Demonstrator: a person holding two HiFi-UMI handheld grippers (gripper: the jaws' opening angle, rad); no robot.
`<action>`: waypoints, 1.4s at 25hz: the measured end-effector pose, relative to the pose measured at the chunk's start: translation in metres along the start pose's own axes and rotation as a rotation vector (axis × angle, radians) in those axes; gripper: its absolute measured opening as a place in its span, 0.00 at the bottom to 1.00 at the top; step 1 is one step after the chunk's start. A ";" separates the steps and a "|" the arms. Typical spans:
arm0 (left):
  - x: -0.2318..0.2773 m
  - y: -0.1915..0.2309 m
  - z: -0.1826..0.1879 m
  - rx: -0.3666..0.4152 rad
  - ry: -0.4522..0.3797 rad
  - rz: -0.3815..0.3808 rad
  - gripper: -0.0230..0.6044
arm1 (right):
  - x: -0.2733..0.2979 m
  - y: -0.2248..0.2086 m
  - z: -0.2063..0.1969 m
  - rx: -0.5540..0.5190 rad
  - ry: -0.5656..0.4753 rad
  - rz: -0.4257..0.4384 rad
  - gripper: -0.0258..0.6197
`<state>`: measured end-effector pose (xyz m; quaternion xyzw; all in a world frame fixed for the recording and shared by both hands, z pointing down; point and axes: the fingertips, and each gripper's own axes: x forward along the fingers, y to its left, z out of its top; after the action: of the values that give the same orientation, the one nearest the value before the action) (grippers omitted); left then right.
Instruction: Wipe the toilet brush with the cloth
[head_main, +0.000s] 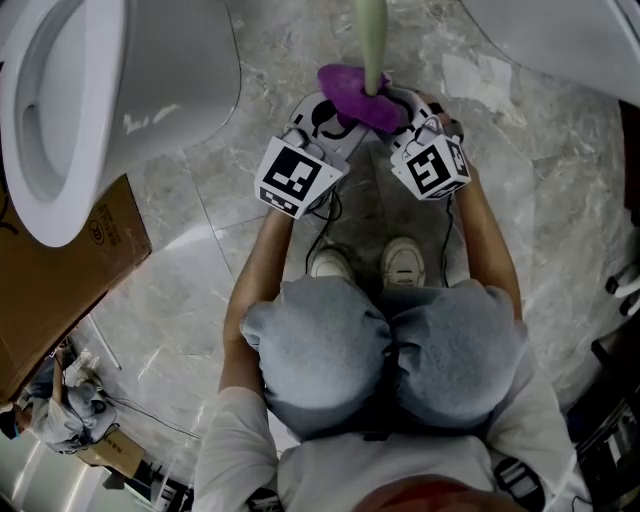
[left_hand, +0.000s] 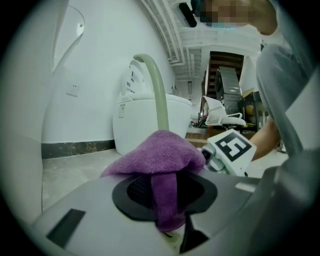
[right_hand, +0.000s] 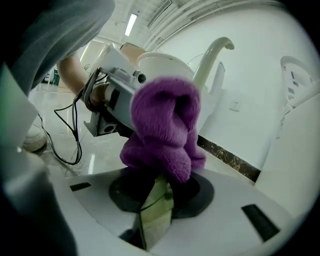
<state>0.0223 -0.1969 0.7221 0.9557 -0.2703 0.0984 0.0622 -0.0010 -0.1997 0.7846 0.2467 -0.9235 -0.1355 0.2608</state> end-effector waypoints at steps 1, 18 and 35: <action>0.002 0.000 -0.007 0.005 0.018 0.001 0.20 | 0.000 0.000 0.000 0.000 0.000 -0.001 0.17; -0.015 0.000 0.046 -0.010 -0.035 -0.015 0.20 | 0.000 0.000 0.000 -0.012 0.002 -0.006 0.17; -0.046 0.028 0.176 -0.054 -0.225 0.060 0.28 | 0.001 0.001 -0.002 -0.011 0.013 -0.010 0.17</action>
<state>-0.0035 -0.2276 0.5426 0.9502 -0.3065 -0.0150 0.0543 -0.0015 -0.1994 0.7868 0.2507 -0.9199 -0.1401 0.2672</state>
